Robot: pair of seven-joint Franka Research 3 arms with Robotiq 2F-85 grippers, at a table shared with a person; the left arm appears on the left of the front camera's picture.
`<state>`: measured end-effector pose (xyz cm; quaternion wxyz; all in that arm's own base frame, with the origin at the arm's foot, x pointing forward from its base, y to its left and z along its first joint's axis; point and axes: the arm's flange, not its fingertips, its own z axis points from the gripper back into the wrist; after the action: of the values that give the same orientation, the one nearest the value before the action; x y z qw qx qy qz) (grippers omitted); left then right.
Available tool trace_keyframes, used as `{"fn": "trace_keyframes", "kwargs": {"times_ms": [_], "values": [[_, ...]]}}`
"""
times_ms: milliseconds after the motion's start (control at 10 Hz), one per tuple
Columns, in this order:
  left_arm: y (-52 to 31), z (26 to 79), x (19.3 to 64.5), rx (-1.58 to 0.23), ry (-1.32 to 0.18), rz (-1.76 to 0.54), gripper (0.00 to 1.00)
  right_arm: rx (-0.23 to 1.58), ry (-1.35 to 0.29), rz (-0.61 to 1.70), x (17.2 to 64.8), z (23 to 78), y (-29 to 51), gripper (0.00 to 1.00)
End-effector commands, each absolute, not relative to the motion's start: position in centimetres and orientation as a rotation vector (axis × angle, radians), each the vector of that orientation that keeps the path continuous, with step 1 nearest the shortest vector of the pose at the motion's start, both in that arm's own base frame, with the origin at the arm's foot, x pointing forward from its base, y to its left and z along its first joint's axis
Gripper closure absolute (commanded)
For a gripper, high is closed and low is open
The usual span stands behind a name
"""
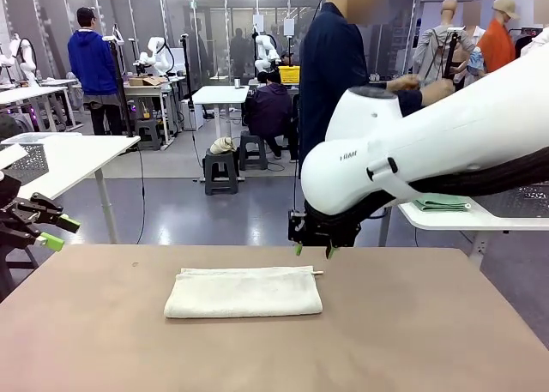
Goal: Fold the towels and place them in the basket.
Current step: When a person lays out a Towel with hook on the table, fold it in half twice.
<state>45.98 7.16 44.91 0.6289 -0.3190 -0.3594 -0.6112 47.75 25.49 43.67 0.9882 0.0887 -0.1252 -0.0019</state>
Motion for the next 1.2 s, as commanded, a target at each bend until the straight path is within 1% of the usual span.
{"fn": "trace_keyframes", "kwargs": {"times_ms": [0,400,1100], "values": [[7.1,44.9,45.6,-0.727,-0.83,-1.398,0.34,0.146,-0.254,-0.06,49.3,41.7,26.5,0.33],[7.1,44.9,45.6,-0.727,-0.83,-1.398,0.34,0.095,-0.176,-0.085,51.4,37.1,26.8,0.33],[7.1,44.9,45.6,-0.727,-0.83,-1.398,0.34,0.056,-0.229,-0.111,53.8,32.2,26.8,0.33]]}}
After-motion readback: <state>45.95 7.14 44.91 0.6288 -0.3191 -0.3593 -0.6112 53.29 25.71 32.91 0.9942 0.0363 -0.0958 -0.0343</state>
